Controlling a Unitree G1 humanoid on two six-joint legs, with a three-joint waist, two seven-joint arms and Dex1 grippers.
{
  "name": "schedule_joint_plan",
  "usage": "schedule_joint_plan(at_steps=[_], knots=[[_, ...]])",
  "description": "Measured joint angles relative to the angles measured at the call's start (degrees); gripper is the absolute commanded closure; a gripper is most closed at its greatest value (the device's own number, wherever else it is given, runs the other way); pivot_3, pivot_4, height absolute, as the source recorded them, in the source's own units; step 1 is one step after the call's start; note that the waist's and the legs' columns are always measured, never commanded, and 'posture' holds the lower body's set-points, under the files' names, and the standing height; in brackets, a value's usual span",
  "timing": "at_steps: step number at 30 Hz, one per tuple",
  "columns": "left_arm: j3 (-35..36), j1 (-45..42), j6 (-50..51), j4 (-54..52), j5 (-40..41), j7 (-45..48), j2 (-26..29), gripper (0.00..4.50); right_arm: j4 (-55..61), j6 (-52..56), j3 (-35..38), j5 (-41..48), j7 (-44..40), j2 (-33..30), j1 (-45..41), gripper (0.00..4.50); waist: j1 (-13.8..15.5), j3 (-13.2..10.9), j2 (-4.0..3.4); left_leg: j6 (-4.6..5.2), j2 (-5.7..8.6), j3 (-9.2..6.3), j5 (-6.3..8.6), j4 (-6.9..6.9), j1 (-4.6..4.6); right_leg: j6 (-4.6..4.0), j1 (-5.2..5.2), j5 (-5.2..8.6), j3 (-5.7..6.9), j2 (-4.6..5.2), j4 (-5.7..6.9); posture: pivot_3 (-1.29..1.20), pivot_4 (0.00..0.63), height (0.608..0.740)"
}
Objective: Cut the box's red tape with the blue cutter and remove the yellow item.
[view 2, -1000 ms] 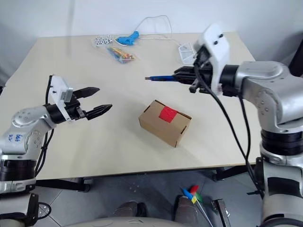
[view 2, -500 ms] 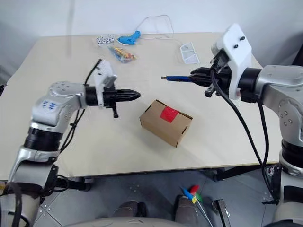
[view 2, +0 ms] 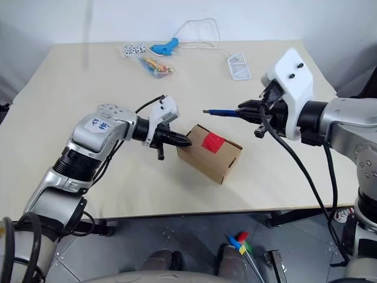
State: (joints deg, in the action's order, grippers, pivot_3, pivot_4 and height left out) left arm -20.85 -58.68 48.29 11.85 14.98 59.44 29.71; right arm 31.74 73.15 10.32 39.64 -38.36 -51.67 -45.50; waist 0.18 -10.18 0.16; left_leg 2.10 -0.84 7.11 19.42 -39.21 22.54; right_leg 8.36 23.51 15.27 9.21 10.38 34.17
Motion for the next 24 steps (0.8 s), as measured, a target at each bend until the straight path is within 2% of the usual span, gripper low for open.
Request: schedule_joint_plan(at_steps=[24], knots=[[-0.55, -0.28, 2.58, -1.16, -1.81, 0.26, -1.49, 4.47, -5.28, -6.81, -8.87, -4.17, -0.41, -0.85, 1.29, 4.37, 1.12, 0.0, 0.0, 0.01, 0.0, 0.03, 0.0, -0.06, -0.01, 0.0, -0.04, 0.0, 0.01, 0.0, 0.0, 0.0, 0.15, 0.74]])
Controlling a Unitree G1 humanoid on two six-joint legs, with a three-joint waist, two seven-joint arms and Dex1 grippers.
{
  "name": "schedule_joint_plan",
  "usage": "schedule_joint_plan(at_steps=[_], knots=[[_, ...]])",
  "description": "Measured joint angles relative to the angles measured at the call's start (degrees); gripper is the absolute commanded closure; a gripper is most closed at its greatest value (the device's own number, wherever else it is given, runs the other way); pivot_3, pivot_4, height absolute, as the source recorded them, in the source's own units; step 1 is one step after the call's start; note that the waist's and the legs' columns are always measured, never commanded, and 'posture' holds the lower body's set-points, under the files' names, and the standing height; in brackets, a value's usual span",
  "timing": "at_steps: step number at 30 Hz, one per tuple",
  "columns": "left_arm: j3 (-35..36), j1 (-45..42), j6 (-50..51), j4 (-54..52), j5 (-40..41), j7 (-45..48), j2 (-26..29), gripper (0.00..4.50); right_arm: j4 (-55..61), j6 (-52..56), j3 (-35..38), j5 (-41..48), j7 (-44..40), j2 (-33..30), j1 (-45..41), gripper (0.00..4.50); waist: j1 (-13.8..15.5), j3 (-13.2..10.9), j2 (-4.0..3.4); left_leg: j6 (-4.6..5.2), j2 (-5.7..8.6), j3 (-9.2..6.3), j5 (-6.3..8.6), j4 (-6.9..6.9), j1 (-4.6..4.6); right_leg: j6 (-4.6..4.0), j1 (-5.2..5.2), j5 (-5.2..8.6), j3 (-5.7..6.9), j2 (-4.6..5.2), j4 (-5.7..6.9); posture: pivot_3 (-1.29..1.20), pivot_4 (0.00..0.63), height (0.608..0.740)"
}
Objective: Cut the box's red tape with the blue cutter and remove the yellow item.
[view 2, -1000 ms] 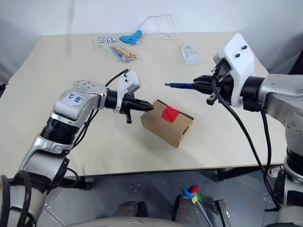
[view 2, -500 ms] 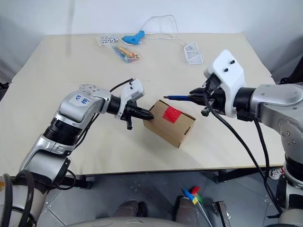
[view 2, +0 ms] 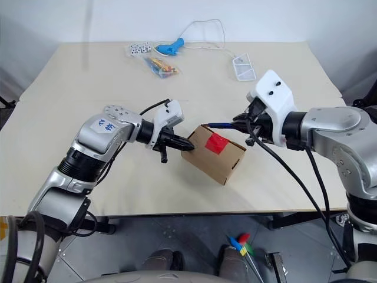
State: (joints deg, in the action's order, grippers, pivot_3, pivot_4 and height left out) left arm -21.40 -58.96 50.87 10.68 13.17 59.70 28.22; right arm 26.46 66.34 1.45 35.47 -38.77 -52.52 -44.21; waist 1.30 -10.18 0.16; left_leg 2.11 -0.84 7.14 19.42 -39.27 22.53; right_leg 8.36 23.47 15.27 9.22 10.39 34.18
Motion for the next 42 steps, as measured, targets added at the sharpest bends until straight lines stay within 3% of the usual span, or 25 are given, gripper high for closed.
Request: schedule_joint_plan(at_steps=[21, 42], knots=[[-1.54, -0.91, -0.19, -0.31, -1.77, 0.97, -0.36, 4.47, -0.37, -1.28, -1.84, -1.21, -4.49, -3.99, 0.61, 4.37, 0.12, 0.0, 0.0, 0.0, 0.0, -0.02, 0.0, -0.07, 0.0, 0.0, -0.06, 0.0, 0.02, 0.0, 0.01, 0.0, 0.15, 0.74], [-3.44, -4.2, 2.39, 3.25, -4.69, 0.13, -3.33, 4.47, -6.79, -1.15, -12.04, -5.4, -14.99, -11.04, -7.48, 4.37, 0.32, 0.01, 0.01, 0.15, 0.03, -0.32, -0.04, -0.88, 0.44, 0.0, -0.14, 0.0, -0.04, 0.02, 0.08, 0.0, 0.15, 0.74]])
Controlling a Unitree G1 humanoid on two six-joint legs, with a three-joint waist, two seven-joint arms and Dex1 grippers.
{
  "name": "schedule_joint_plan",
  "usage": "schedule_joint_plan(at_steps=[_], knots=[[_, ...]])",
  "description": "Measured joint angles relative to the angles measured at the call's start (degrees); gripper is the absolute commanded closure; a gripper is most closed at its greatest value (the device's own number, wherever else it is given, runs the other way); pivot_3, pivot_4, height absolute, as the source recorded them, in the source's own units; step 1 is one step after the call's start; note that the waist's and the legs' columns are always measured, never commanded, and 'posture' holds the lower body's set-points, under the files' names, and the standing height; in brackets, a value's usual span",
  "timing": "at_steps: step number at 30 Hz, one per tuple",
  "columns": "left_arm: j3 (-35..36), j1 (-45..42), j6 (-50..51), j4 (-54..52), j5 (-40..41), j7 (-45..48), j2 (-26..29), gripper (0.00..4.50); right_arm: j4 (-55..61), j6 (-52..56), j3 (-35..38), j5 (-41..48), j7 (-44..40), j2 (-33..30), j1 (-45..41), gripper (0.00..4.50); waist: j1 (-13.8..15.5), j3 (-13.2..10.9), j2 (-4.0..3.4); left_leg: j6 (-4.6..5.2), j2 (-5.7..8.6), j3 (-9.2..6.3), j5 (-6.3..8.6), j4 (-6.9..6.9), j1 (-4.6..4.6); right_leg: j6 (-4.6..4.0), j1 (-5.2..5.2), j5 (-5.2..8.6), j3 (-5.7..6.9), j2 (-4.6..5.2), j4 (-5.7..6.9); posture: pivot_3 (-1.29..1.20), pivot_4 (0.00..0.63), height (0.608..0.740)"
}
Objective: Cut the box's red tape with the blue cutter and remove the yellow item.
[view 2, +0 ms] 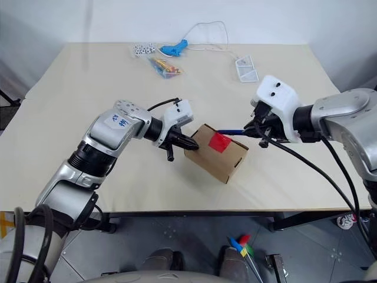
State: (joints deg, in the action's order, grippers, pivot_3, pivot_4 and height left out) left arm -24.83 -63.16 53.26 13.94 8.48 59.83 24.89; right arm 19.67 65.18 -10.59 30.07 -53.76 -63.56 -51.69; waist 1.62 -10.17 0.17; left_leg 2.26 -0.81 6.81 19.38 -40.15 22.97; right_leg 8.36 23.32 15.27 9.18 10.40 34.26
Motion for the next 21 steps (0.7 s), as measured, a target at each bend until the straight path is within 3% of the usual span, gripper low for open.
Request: schedule_joint_plan(at_steps=[21], knots=[[0.1, 0.24, -0.39, -0.21, -1.54, -1.72, -1.13, 4.47, -6.48, -0.29, -4.71, -5.8, -1.07, 6.0, -5.53, 4.37, -0.08, 0.02, 0.0, 0.04, 0.02, 0.01, -0.04, -0.2, -0.01, 0.0, -0.03, 0.0, -0.08, 0.04, 0.19, 0.0, 0.15, 0.74]])
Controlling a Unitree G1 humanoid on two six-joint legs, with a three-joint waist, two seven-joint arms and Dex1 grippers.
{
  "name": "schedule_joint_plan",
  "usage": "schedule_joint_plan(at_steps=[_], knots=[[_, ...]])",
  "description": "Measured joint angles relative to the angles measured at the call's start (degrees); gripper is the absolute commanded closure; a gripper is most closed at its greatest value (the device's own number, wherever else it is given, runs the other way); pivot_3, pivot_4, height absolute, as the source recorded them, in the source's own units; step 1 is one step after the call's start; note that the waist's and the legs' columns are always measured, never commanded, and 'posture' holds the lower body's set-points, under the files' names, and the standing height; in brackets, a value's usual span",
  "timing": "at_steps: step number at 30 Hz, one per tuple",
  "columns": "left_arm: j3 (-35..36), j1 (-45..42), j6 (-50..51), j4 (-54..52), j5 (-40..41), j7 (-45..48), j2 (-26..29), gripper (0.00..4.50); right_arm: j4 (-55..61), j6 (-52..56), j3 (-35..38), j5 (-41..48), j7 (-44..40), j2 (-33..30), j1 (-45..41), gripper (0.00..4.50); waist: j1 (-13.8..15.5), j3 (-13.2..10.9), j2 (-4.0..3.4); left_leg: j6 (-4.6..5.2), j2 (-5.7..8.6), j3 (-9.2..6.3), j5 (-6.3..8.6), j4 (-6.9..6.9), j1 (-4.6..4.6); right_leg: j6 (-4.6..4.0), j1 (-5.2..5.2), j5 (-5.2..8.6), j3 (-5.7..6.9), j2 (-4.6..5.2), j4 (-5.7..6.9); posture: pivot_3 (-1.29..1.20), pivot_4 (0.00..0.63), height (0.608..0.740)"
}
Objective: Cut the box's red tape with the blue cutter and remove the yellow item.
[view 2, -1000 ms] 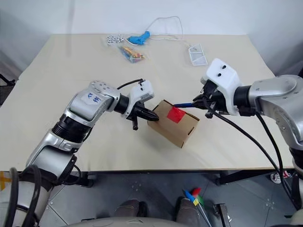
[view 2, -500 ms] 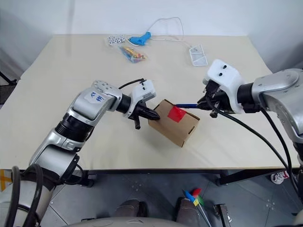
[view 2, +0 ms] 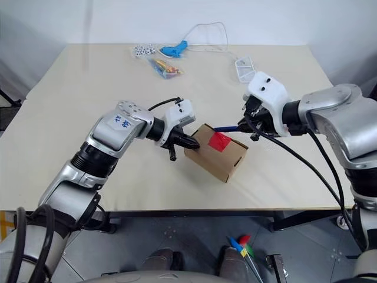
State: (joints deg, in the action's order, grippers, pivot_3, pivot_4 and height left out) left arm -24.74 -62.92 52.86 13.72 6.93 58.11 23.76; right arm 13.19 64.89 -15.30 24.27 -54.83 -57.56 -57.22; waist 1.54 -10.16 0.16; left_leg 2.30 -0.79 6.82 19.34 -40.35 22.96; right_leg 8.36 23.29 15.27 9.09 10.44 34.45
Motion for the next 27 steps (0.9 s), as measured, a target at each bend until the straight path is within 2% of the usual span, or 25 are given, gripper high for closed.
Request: schedule_joint_plan(at_steps=[17, 22, 27], knots=[[0.59, 0.19, -0.99, 0.73, -0.41, -0.35, -1.1, 4.5, -2.55, 0.49, -2.5, -2.82, -7.43, -1.79, -3.39, 4.38, 0.14, 0.0, 0.0, 0.01, 0.04, -0.07, 0.0, -0.04, 0.03, 0.0, 0.0, 0.0, 0.01, 0.04, 0.03, 0.0, 0.15, 0.74], [0.69, 0.18, -0.99, 1.02, -0.42, -1.09, -1.83, 4.5, -2.34, 1.36, -3.46, -2.87, -11.06, -5.28, -5.13, 4.38, 0.22, 0.0, 0.0, 0.02, 0.07, -0.15, 0.0, -0.05, 0.1, 0.01, 0.0, -0.01, 0.02, 0.04, 0.03, 0.0, 0.15, 0.74], [1.08, 0.17, -0.95, 1.96, -0.5, -1.67, -2.51, 4.5, -2.57, 0.95, -4.64, -4.1, -12.81, -6.14, -5.46, 4.38, 0.21, 0.0, 0.0, 0.02, 0.07, -0.15, 0.0, -0.07, 0.1, 0.01, 0.0, -0.01, 0.02, 0.05, 0.03, 0.0, 0.15, 0.74]])
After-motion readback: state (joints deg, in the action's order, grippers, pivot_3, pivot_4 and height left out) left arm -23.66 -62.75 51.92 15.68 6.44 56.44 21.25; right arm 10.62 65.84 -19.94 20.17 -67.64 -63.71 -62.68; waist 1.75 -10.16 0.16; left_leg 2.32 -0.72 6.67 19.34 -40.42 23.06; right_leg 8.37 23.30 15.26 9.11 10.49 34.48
